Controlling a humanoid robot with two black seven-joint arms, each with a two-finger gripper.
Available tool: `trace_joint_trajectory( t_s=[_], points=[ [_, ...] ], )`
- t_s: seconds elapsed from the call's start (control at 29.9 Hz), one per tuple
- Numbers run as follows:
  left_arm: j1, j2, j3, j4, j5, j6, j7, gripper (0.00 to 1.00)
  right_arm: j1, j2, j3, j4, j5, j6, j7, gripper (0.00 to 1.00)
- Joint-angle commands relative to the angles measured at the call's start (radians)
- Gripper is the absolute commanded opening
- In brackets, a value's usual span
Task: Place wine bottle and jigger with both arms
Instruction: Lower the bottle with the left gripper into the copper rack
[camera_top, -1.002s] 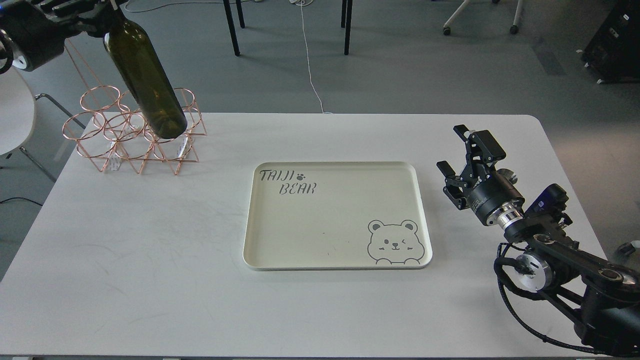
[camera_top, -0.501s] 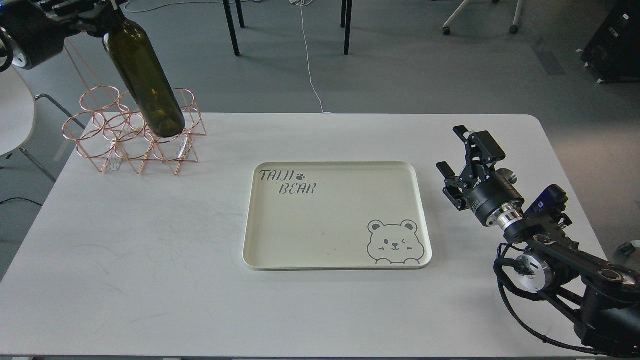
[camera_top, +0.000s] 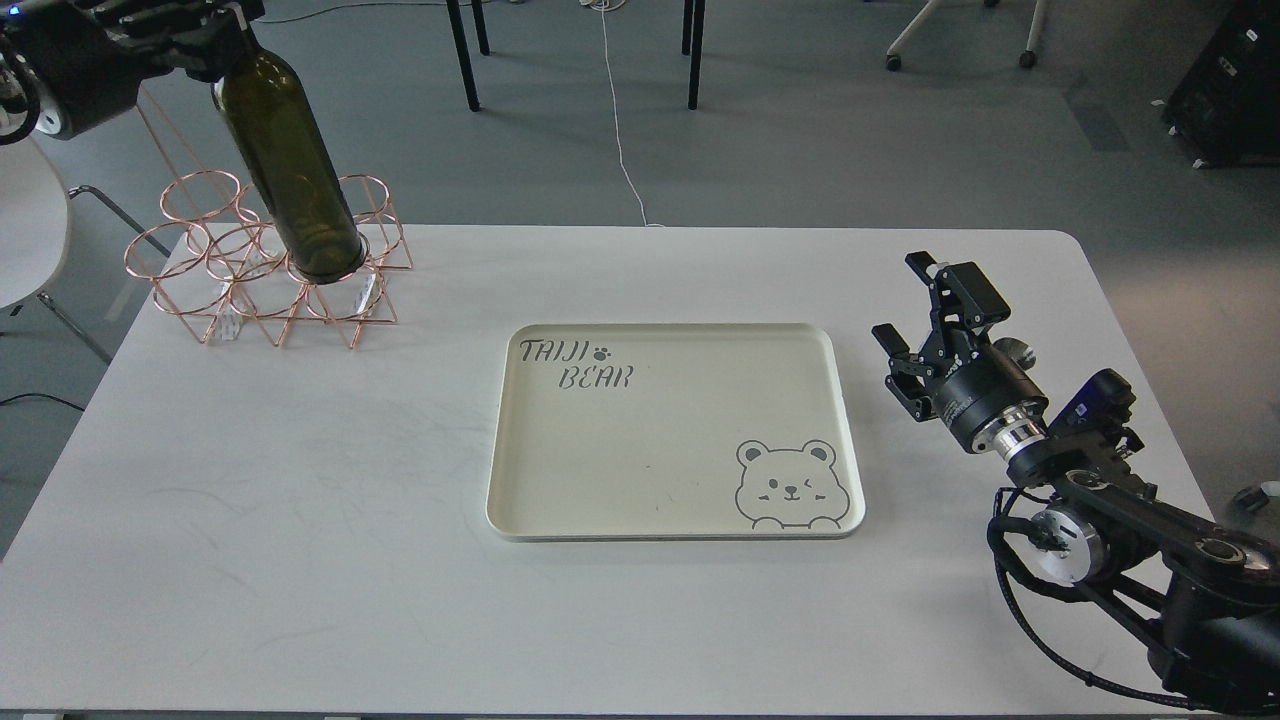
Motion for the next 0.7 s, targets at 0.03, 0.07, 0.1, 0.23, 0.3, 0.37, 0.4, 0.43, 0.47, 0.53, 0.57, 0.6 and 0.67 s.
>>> trace_joint_trajectory(
  t_s=[0.03,0.07,0.1,0.23,0.3,0.37,0.4,0.43,0.47,0.53,0.57,0.6,0.67],
  points=[
    [0.008,-0.006,0.0,0.0,-0.001,0.001,0.0,0.07,0.0,0.001,0.0,0.0,0.0,0.0,0.0,0.99],
    [0.008,-0.008,0.003,0.0,-0.001,0.003,0.0,0.07,0.0,0.001,0.0,0.0,0.0,-0.001,0.0,0.99],
    [0.008,-0.01,0.009,0.0,-0.003,0.004,0.0,0.07,0.0,0.001,0.0,0.0,0.0,-0.001,0.0,0.99],
    [0.012,-0.014,0.037,0.001,-0.014,0.02,0.0,0.08,-0.002,0.001,0.0,0.0,0.0,-0.001,0.0,0.99],
    [0.02,-0.016,0.046,0.012,-0.017,0.035,0.0,0.08,-0.003,0.001,0.0,0.0,0.0,-0.001,0.0,0.99],
    [0.038,-0.031,0.046,0.02,-0.02,0.043,0.0,0.08,-0.006,0.001,0.0,0.0,0.0,-0.001,0.0,0.99],
    [0.041,-0.037,0.046,0.021,-0.026,0.043,0.0,0.09,-0.008,0.001,0.001,0.0,0.0,-0.001,0.0,0.99],
    [0.045,-0.042,0.046,0.021,-0.032,0.044,0.0,0.09,-0.008,0.001,0.0,0.0,0.0,-0.001,0.0,0.99],
    [0.049,-0.043,0.046,0.023,-0.037,0.046,0.0,0.09,-0.008,0.001,0.0,0.0,0.0,-0.001,0.0,0.99],
    [0.078,-0.043,0.046,0.024,-0.038,0.052,0.0,0.1,-0.008,0.001,0.001,-0.002,0.0,-0.001,0.0,0.99],
    [0.087,-0.046,0.046,0.024,-0.038,0.055,0.0,0.1,-0.008,0.001,0.0,0.0,0.0,-0.001,0.0,0.99],
    [0.094,-0.051,0.046,0.026,-0.04,0.063,0.0,0.1,-0.008,0.001,0.001,0.0,0.0,-0.001,0.0,0.99],
    [0.097,-0.066,0.046,0.035,-0.04,0.069,0.0,0.1,-0.008,0.004,0.001,0.0,0.0,-0.001,0.0,0.99]
  ],
)
